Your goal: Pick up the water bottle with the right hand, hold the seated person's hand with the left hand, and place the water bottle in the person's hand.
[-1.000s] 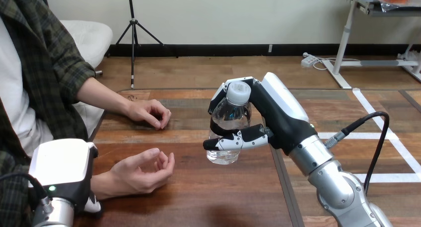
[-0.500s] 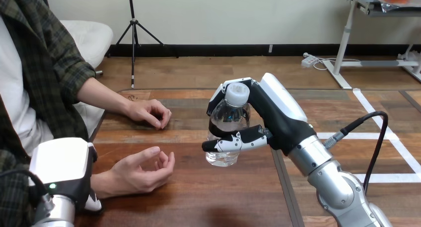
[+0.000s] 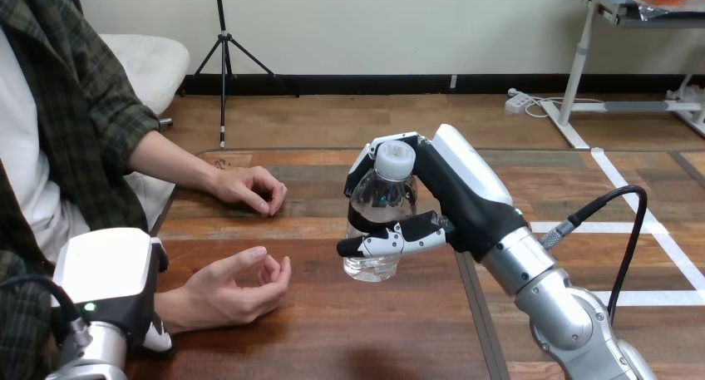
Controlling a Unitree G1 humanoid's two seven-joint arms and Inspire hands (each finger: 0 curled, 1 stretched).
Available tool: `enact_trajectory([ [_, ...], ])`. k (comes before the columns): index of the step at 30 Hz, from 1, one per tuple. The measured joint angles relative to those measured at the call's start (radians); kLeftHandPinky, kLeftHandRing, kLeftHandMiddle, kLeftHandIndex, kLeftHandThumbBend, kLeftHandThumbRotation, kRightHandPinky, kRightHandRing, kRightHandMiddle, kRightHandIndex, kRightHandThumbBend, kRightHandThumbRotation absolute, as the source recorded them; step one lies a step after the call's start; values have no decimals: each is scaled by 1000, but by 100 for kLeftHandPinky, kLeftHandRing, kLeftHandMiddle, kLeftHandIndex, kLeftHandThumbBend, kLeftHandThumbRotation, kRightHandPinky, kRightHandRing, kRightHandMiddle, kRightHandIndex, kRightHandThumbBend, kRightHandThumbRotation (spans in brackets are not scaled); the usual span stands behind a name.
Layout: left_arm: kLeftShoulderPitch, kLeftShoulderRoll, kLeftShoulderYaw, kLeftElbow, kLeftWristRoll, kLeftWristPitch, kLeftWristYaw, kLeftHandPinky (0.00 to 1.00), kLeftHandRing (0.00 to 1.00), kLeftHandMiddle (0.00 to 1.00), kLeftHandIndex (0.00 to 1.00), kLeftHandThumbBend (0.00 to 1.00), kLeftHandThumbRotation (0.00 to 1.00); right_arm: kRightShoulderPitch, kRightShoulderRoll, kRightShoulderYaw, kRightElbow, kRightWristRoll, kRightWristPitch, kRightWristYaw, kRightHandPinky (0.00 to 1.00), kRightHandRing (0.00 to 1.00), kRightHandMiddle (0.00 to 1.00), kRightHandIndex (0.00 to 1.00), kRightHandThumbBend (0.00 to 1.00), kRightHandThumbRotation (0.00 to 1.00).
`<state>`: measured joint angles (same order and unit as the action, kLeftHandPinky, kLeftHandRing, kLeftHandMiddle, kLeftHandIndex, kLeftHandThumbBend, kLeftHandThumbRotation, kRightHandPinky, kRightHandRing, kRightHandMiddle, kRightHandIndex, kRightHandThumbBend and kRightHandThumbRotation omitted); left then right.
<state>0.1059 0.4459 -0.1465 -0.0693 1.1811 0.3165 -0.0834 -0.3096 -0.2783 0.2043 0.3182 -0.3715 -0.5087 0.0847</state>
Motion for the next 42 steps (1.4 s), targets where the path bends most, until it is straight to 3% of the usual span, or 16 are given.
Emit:
enact_trajectory([
  [17, -2, 36, -3, 9, -87, -53, -8, 57, 63, 67, 67, 90, 0, 0, 0, 0, 0, 0, 0, 1, 34, 37, 42, 43, 77, 0],
  [23, -2, 60, -3, 18, -131, -97, -15, 58, 64, 67, 68, 90, 0, 0, 0, 0, 0, 1, 1, 1, 34, 37, 42, 43, 77, 0],
  [35, -7, 97, -11, 18, -246, -148, -140, 60, 68, 72, 72, 86, 0, 0, -1, 0, 0, 2, 2, 2, 35, 37, 43, 43, 76, 0],
  [42, -14, 98, -28, 14, -285, -170, -177, 60, 69, 73, 73, 85, 0, 0, -1, -1, 0, 2, 2, 2, 35, 38, 43, 43, 76, 0],
])
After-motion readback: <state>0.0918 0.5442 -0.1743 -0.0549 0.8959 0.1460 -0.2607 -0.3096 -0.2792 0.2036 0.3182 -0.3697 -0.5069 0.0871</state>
